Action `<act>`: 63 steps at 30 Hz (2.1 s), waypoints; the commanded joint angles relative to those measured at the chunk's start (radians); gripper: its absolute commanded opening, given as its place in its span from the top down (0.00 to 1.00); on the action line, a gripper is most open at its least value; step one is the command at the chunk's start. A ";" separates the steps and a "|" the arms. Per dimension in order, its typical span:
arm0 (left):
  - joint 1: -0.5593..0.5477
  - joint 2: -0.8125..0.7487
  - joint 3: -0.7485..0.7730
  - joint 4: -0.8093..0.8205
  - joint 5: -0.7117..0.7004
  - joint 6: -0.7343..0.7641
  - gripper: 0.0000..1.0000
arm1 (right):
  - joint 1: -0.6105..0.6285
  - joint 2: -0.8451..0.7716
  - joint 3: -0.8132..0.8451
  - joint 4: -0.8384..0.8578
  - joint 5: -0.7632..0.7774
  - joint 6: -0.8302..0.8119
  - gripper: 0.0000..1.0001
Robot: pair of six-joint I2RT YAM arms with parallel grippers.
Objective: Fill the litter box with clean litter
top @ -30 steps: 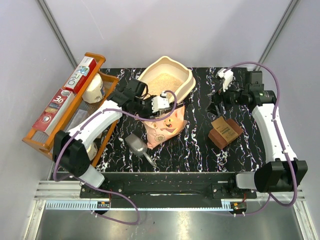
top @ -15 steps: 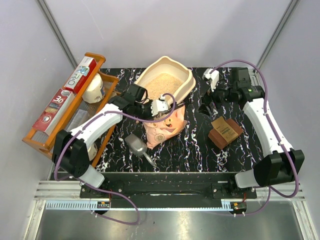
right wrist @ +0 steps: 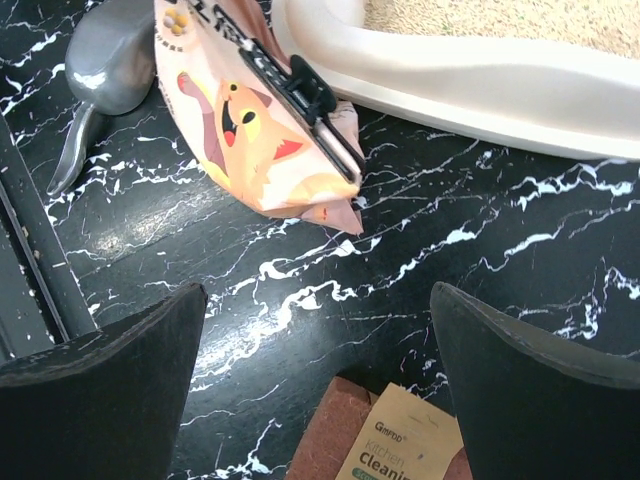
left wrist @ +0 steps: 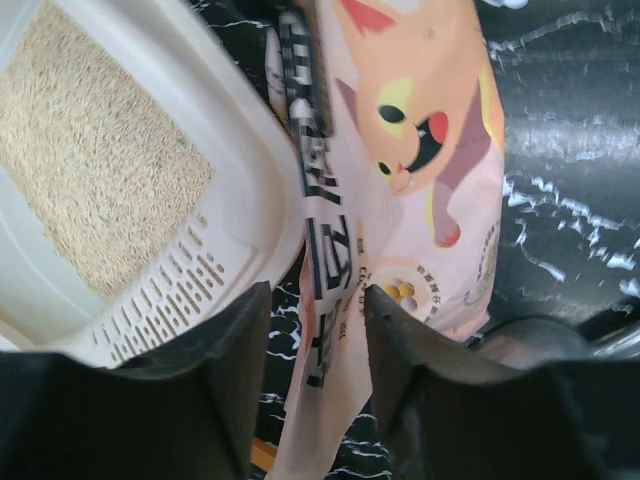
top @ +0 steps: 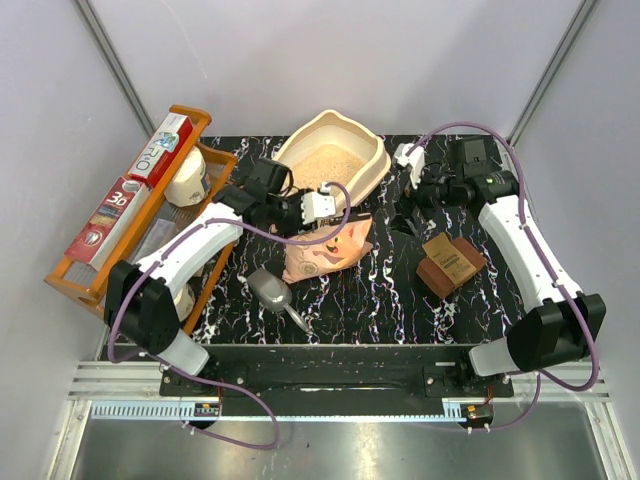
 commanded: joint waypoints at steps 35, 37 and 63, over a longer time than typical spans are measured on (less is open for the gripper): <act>0.095 -0.404 -0.131 0.138 0.051 -0.641 0.20 | 0.254 0.486 0.453 -0.220 -0.021 -0.490 0.35; 0.094 -0.404 -0.131 0.141 0.054 -0.640 0.20 | 0.252 0.486 0.459 -0.217 -0.021 -0.487 0.38; 0.094 -0.395 -0.157 0.155 0.077 -0.646 0.21 | 0.254 0.506 0.482 -0.237 -0.009 -0.497 0.56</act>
